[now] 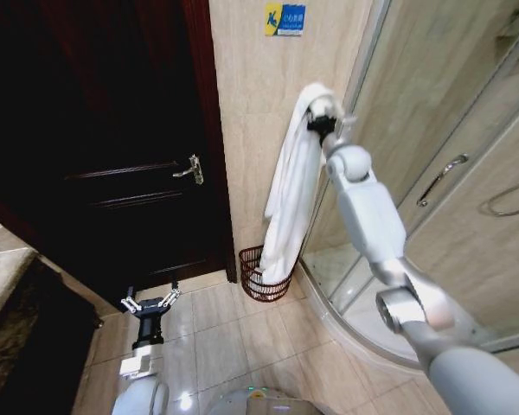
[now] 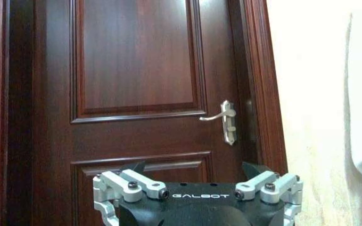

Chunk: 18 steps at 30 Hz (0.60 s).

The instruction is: Discard the used towel into the hamper.

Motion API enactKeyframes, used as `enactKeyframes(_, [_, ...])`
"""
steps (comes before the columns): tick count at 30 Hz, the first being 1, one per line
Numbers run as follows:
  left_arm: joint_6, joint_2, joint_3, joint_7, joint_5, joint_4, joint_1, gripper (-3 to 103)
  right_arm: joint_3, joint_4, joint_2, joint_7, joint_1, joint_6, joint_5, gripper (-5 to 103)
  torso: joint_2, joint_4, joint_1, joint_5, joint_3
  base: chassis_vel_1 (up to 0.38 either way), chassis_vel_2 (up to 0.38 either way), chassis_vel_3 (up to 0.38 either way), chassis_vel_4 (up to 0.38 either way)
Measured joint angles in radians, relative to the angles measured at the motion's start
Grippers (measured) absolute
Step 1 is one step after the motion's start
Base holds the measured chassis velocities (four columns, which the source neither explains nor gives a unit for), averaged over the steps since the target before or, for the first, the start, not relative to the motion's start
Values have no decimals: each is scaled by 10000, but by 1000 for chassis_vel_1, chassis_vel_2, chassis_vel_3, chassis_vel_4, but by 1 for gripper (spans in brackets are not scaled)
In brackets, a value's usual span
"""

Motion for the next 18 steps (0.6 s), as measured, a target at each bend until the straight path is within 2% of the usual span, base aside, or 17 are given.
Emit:
enactKeyframes(7, [-61, 0, 49, 0, 75, 1, 64, 100, -300, -5, 181, 176, 95, 274, 26, 14, 1, -2, -1, 2, -1, 0, 0, 0, 0])
enactKeyframes(14, [-198, 0, 186, -10, 328, 114, 70, 100, -795, 386, 123, 125, -1580, 575, -328, 14, -1, -5, 1, 5, 2, 0, 0, 0, 0])
enactKeyframes(18, [-225, 0, 206, -20, 363, 90, 79, 100, -964, 570, 206, 137, -2027, 726, -484, 14, -2, -3, 0, 5, 2, 0, 0, 0, 0])
